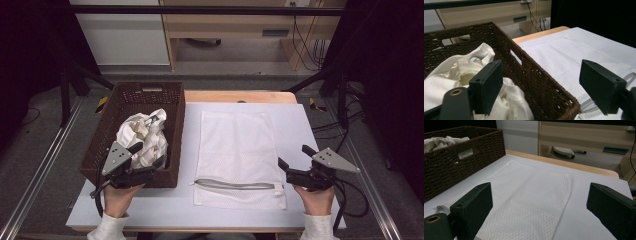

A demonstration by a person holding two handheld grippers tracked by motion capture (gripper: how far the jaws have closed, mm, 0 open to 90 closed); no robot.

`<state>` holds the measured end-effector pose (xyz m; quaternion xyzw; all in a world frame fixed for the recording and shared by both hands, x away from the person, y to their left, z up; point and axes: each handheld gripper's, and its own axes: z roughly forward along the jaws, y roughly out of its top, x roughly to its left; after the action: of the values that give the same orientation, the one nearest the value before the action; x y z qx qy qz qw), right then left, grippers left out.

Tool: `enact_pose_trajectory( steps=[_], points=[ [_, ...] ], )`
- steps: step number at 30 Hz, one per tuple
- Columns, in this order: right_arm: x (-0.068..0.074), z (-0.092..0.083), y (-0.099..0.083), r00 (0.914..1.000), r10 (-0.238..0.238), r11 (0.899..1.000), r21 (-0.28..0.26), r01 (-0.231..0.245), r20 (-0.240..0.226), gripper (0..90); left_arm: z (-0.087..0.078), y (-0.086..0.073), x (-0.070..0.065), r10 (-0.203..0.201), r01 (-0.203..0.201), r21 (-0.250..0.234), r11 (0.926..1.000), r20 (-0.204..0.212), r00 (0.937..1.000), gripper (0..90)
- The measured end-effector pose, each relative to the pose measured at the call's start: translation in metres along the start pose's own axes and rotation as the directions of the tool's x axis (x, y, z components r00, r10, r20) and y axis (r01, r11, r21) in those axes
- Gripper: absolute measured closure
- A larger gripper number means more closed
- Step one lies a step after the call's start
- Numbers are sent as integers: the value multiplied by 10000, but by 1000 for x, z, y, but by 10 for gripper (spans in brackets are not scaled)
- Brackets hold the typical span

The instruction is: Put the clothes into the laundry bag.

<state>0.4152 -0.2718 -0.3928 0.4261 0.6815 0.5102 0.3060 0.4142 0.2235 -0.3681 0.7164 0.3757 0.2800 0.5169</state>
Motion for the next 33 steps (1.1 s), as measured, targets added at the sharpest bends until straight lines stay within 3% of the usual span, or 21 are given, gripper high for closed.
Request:
enact_pose_trajectory(
  steps=[9, 12, 13, 15, 19, 23, 30, 33],
  points=[
    [10, 7, 0, 9993, -108, 9997, 215, 115, -353, 93, 8, 0, -20, 58, -60, 22, 10000, 681, 9977, 291],
    [16, 12, -1, 9982, -94, 9996, 278, 111, -593, 107, 12, 0, -31, 253, -257, 37, 9997, 928, 9954, 332],
    [19, 14, -1, 9977, -105, 9993, 339, 127, -663, 109, 16, -1, -40, 397, -407, 59, 9992, 1216, 9918, 358],
    [24, 18, -2, 9968, -183, 9986, 487, 221, -778, 112, 20, -3, -50, 575, -607, 192, 9980, 1397, 9885, 391],
    [31, 27, -5, 9943, -183, 9966, 780, 266, -1051, 120, 28, -6, -67, 624, -712, 413, 9966, 1852, 9807, 470],
    [37, 33, -8, 9922, -258, 9947, 952, 376, -1218, 135, 39, -14, -83, 805, -976, 626, 9933, 2331, 9691, 544],
    [49, 45, -16, 9877, -442, 9878, 1410, 656, -1497, 170, 64, -36, -108, 898, -1408, 1457, 9793, 3110, 9462, 697],
    [51, 52, -21, 9857, -399, 9835, 1678, 676, -1634, 192, 75, -48, -115, 896, -1636, 1946, 9671, 3416, 9356, 746]
  ],
)
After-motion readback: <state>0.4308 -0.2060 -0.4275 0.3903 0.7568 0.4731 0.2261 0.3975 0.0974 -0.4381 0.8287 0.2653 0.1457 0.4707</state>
